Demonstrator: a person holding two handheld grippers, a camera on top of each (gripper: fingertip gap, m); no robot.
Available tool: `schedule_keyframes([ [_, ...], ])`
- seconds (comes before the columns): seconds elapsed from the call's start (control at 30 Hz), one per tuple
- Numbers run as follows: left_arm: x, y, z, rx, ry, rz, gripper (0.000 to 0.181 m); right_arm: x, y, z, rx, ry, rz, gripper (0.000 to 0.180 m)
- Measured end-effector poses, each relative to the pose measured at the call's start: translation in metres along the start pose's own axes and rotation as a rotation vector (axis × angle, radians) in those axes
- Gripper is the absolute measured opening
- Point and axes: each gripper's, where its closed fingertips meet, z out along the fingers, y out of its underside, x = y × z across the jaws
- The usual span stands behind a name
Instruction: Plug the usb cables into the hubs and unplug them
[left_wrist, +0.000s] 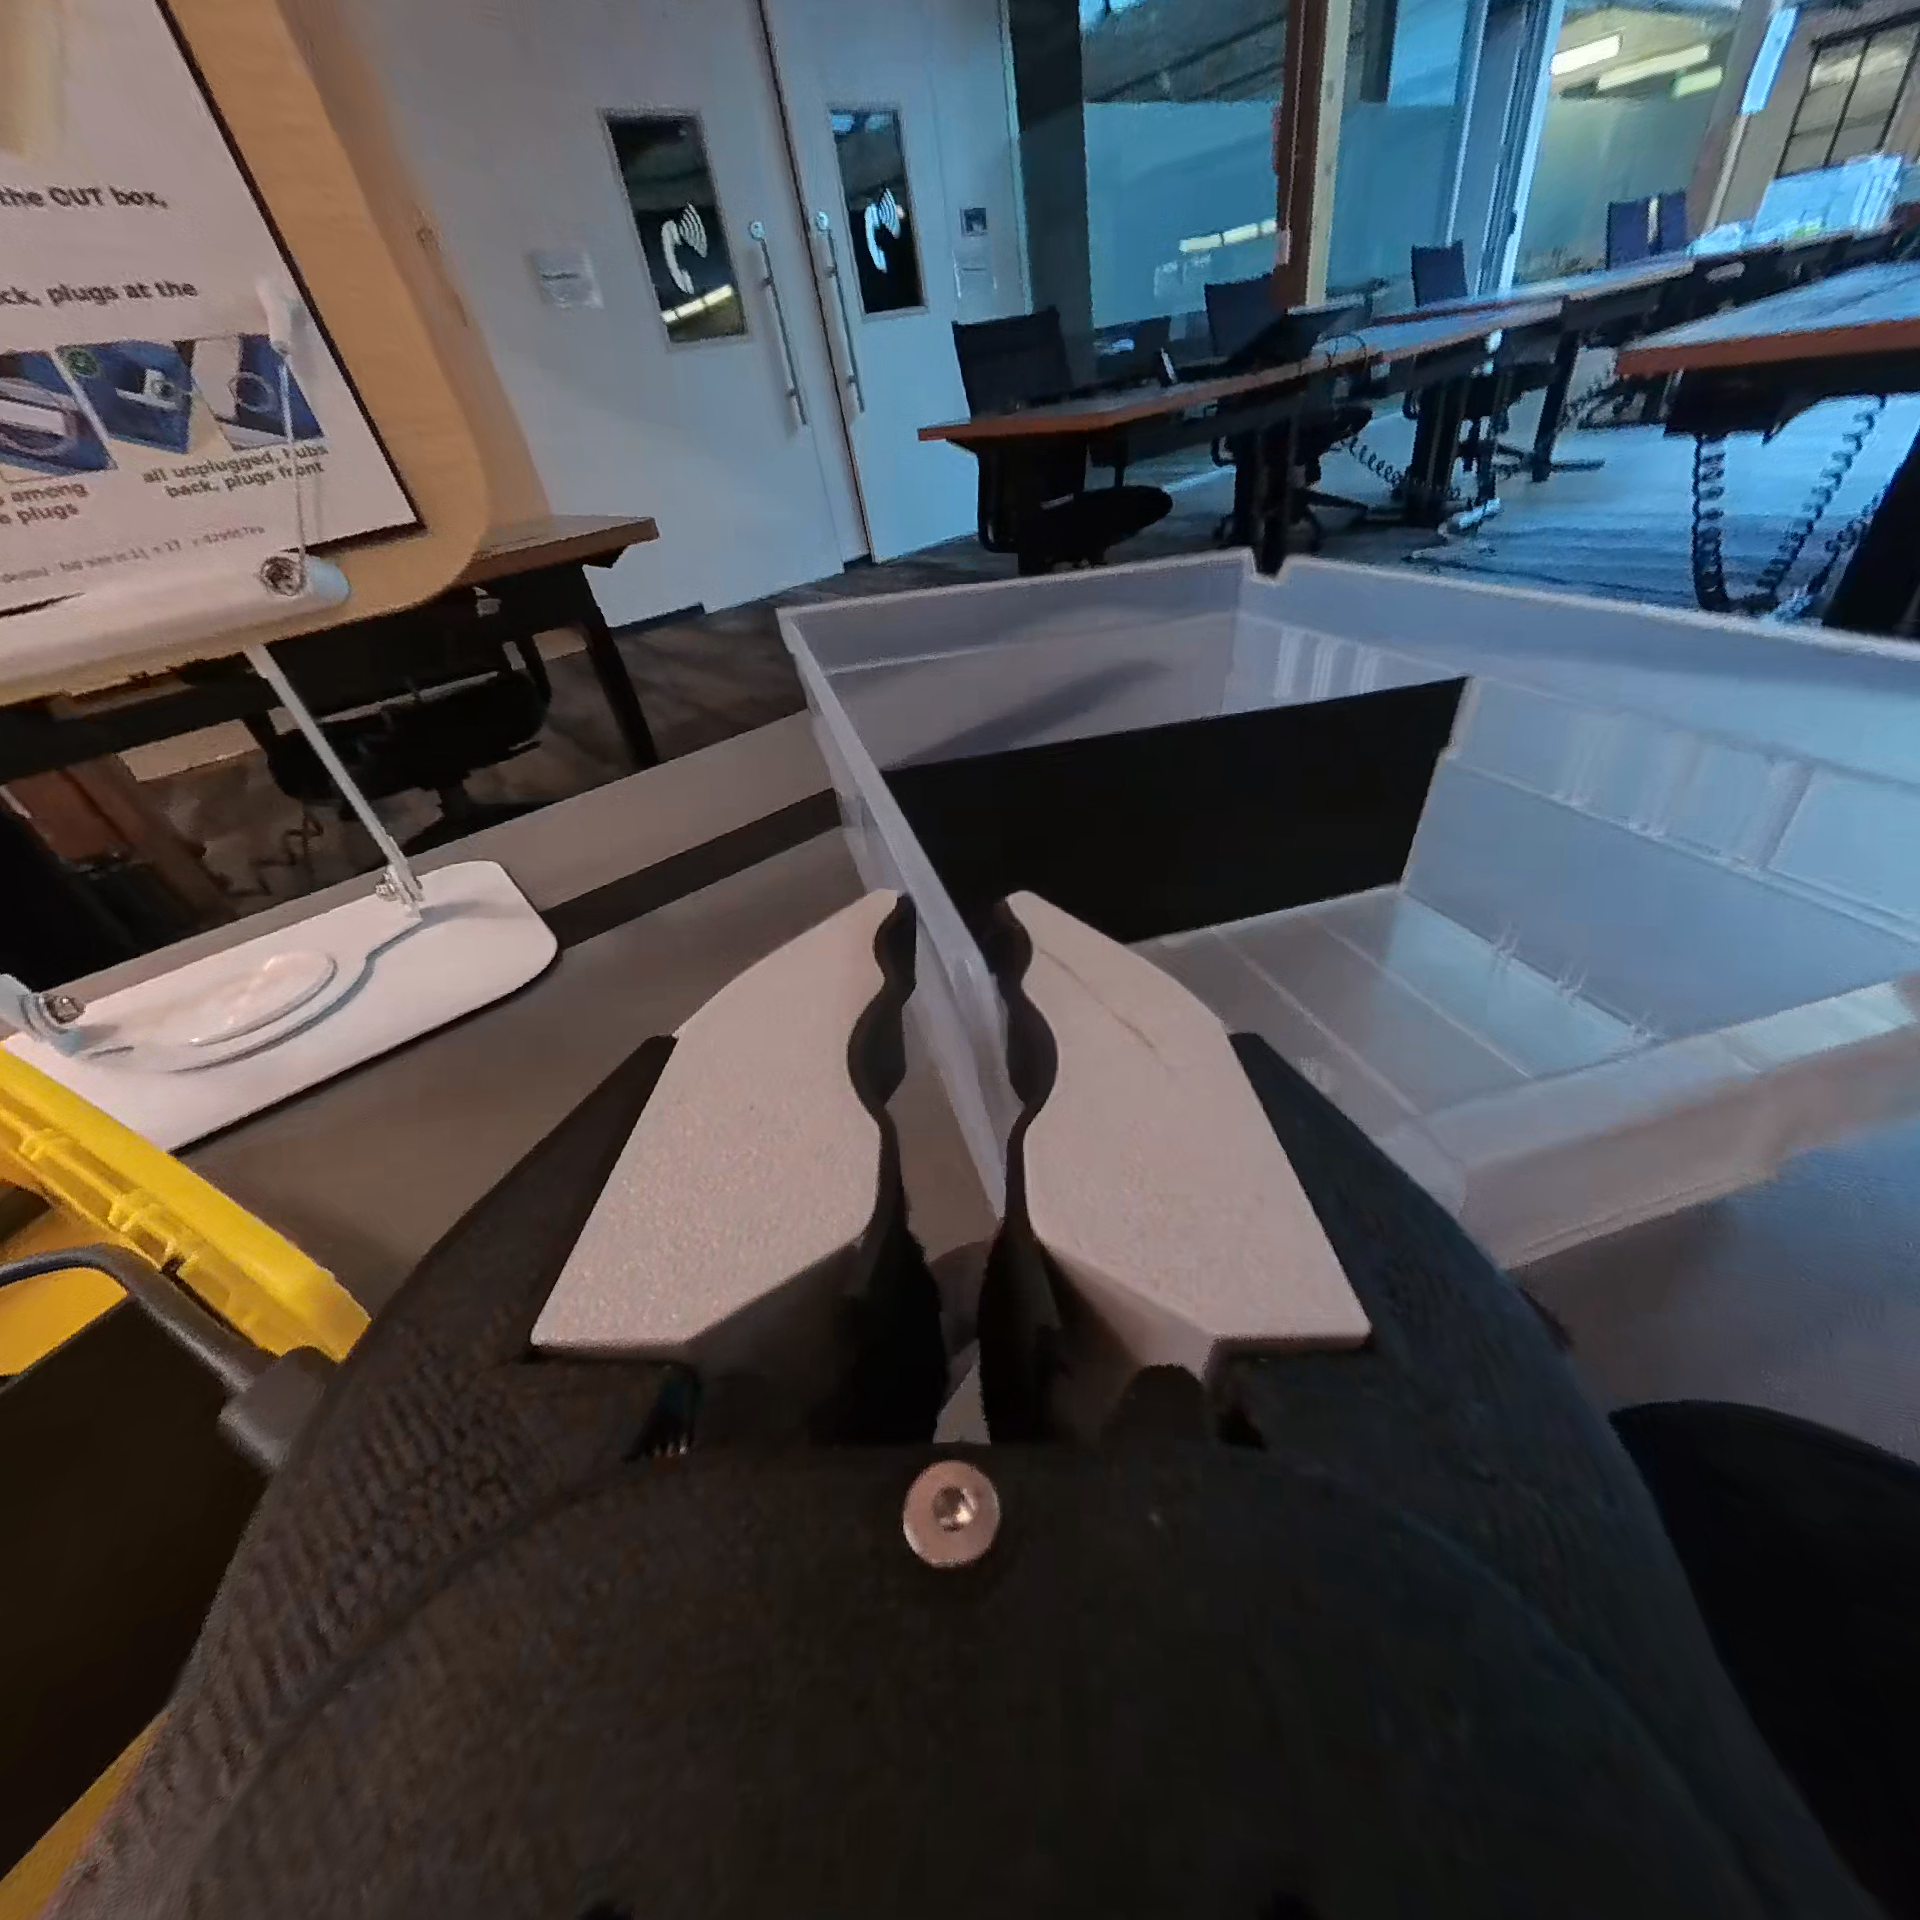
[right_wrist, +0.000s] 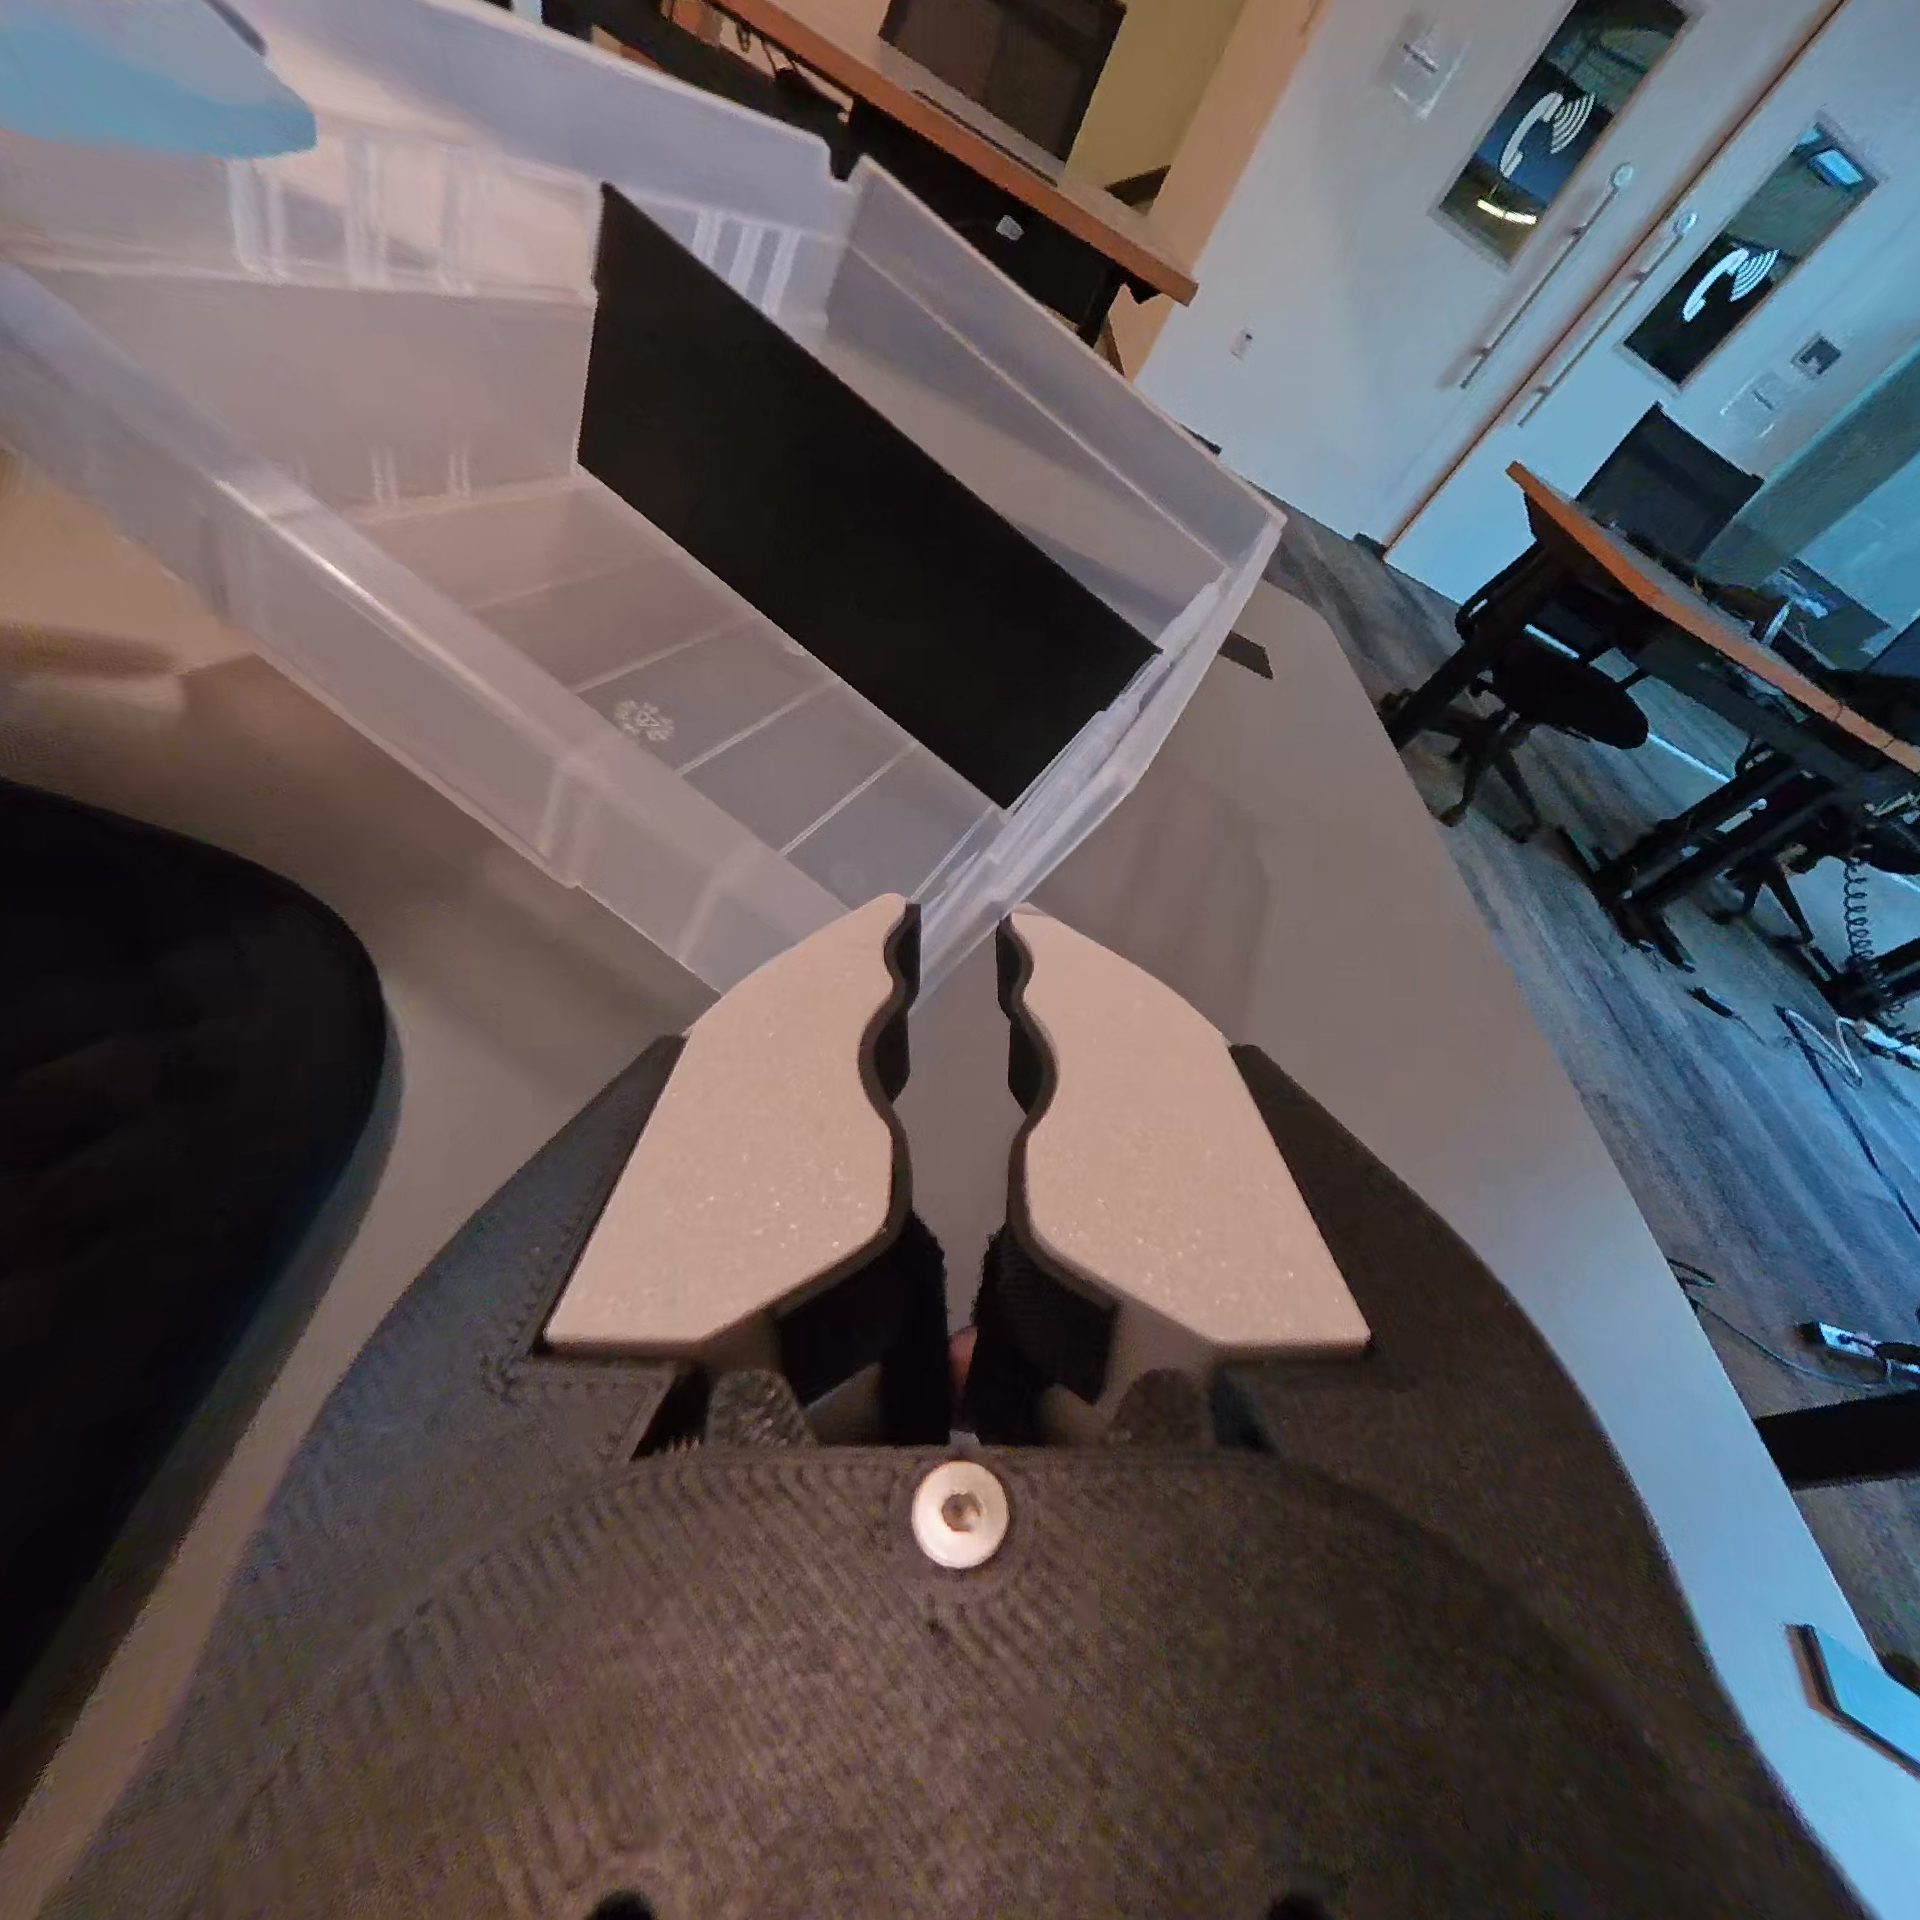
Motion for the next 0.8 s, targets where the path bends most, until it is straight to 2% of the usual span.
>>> schedule_keyframes([
  [0.2, 0.008, 0.012, 0.000, -0.051, 0.002, 0.098, 0.023, 0.007, 0.008, 0.004, -0.013, 0.034, 0.034, 0.014],
  [0.27, 0.012, 0.012, 0.001, -0.062, 0.028, 0.124, 0.035, 0.009, 0.010, 0.004, -0.017, 0.043, 0.042, 0.016],
  [0.37, 0.015, 0.009, -0.005, -0.122, 0.063, 0.160, 0.042, 0.012, 0.007, 0.003, 0.008, 0.059, 0.051, 0.018],
  [0.4, 0.013, 0.006, -0.008, -0.145, 0.063, 0.174, 0.045, 0.016, 0.005, 0.002, 0.022, 0.077, 0.060, 0.021],
  [0.47, 0.009, -0.008, -0.025, -0.177, 0.073, 0.197, 0.054, 0.028, -0.003, -0.004, 0.108, 0.136, 0.086, 0.039],
  [0.57, 0.010, -0.025, -0.071, -0.200, 0.218, 0.243, 0.058, 0.043, -0.024, -0.020, 0.309, 0.221, 0.079, 0.064],
  [0.6, 0.007, -0.020, -0.087, -0.241, 0.268, 0.288, 0.058, 0.046, -0.030, -0.025, 0.354, 0.243, 0.062, 0.070],
  [0.67, -0.023, 0.001, -0.112, -0.372, 0.227, 0.400, 0.058, 0.040, -0.042, -0.031, 0.416, 0.231, 0.016, 0.077],
  [0.8, -0.079, 0.063, -0.144, -0.722, 0.118, 0.625, 0.058, -0.002, -0.057, -0.024, 0.469, 0.039, -0.099, 0.079],
])
